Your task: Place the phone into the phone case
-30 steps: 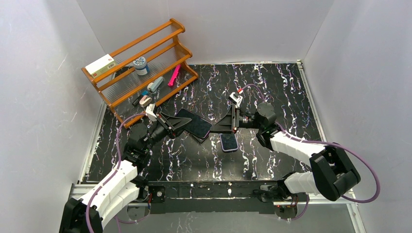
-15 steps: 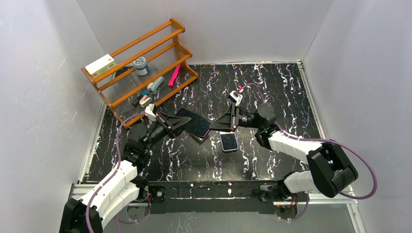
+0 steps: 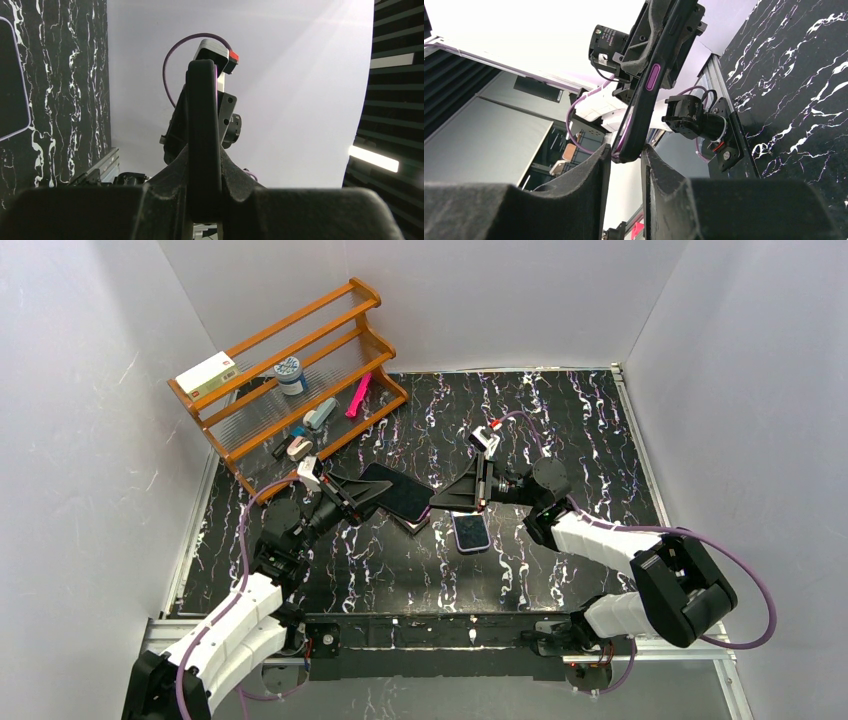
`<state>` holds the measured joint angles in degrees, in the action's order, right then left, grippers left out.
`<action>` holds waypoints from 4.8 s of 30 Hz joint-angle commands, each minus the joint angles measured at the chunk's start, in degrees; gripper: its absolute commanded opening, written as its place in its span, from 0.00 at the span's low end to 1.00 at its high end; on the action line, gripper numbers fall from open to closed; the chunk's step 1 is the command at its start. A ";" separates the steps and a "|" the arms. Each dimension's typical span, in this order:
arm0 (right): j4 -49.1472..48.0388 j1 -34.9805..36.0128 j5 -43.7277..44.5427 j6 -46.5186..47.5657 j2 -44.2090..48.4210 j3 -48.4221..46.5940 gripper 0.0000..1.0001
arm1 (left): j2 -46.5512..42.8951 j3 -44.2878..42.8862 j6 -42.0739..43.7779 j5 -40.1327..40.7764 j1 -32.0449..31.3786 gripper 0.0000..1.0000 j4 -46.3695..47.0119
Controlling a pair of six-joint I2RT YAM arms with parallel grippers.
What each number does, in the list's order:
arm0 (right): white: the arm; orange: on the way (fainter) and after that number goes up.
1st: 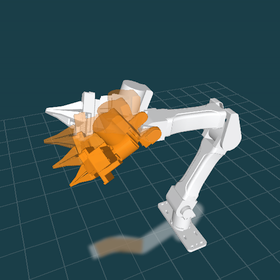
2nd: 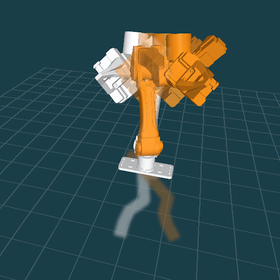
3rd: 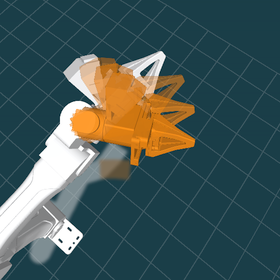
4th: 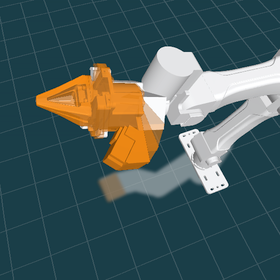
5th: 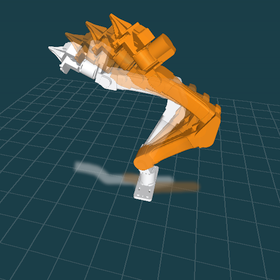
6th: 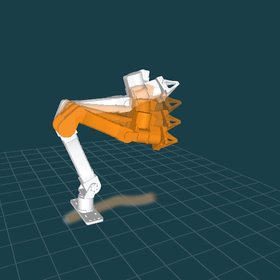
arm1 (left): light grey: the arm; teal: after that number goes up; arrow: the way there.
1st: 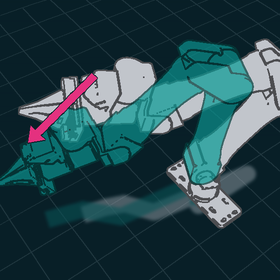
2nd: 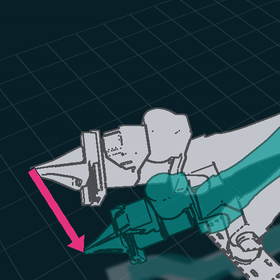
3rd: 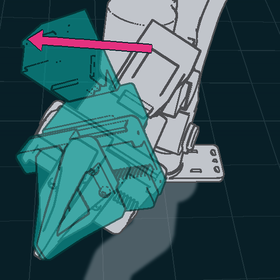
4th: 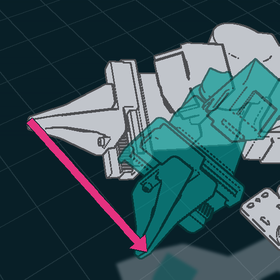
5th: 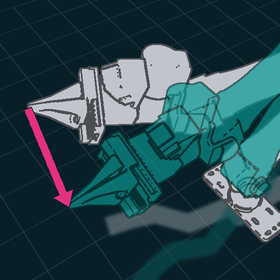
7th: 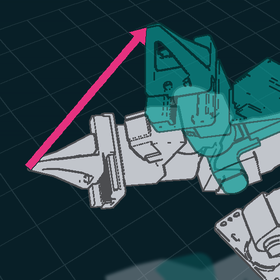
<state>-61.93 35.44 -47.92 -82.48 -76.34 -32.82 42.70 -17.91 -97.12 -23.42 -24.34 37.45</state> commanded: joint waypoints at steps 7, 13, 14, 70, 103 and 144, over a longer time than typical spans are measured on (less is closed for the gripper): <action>-6.67 0.34 0.60 0.58 0.93 0.45 0.30 | -1.23 0.56 -2.22 0.65 -0.18 0.00 4.47; -10.31 0.46 -0.20 0.00 -0.19 -0.63 0.30 | -1.80 1.11 -2.80 1.43 -0.18 0.00 4.56; -10.31 0.49 -0.23 0.20 -0.20 -0.81 0.29 | -1.76 1.24 -2.94 1.39 -0.18 0.00 4.56; 19.36 4.73 8.00 14.79 9.32 -7.67 0.48 | -2.71 1.06 -3.82 6.72 -0.18 0.00 9.91; 17.69 9.80 8.28 22.16 2.35 -10.06 0.01 | -0.88 -1.02 -4.04 2.93 -0.19 0.00 10.36; 51.97 13.87 23.35 43.48 12.88 -14.43 0.53 | 0.61 -0.54 -7.49 0.83 -0.18 0.00 17.04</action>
<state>-0.27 49.36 -19.73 -35.97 -69.01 -49.25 44.31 -18.04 -105.91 -21.96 -24.60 49.78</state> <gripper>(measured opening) 0.462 0.128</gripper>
